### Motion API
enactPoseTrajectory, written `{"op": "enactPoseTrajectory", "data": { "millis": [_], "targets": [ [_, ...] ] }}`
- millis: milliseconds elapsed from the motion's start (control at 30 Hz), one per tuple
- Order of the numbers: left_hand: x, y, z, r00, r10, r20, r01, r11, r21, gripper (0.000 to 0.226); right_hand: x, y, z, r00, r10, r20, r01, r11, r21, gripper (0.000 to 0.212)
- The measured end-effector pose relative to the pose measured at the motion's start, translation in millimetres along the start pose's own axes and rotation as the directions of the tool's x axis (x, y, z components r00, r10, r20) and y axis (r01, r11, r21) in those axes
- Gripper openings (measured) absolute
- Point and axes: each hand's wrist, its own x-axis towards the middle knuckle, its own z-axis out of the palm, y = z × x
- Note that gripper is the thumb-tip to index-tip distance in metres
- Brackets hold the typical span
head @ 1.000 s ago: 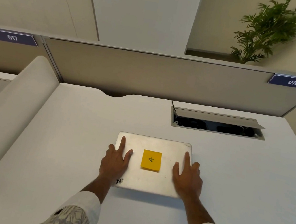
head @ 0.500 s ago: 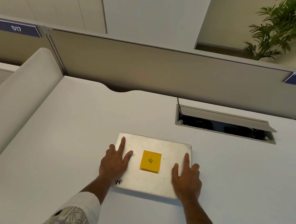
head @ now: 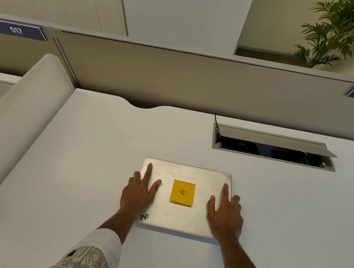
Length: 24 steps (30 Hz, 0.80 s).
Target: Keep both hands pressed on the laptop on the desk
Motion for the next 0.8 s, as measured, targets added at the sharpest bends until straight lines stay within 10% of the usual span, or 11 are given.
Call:
{"op": "enactPoseTrajectory", "data": {
  "millis": [800],
  "targets": [
    [1.0, 1.7, 0.2, 1.0, 0.007, -0.011, -0.006, 0.996, 0.085, 0.073, -4.5, -5.0, 1.5, 1.0, 0.014, 0.004, -0.013, 0.999, -0.049, 0.069]
  ]
}}
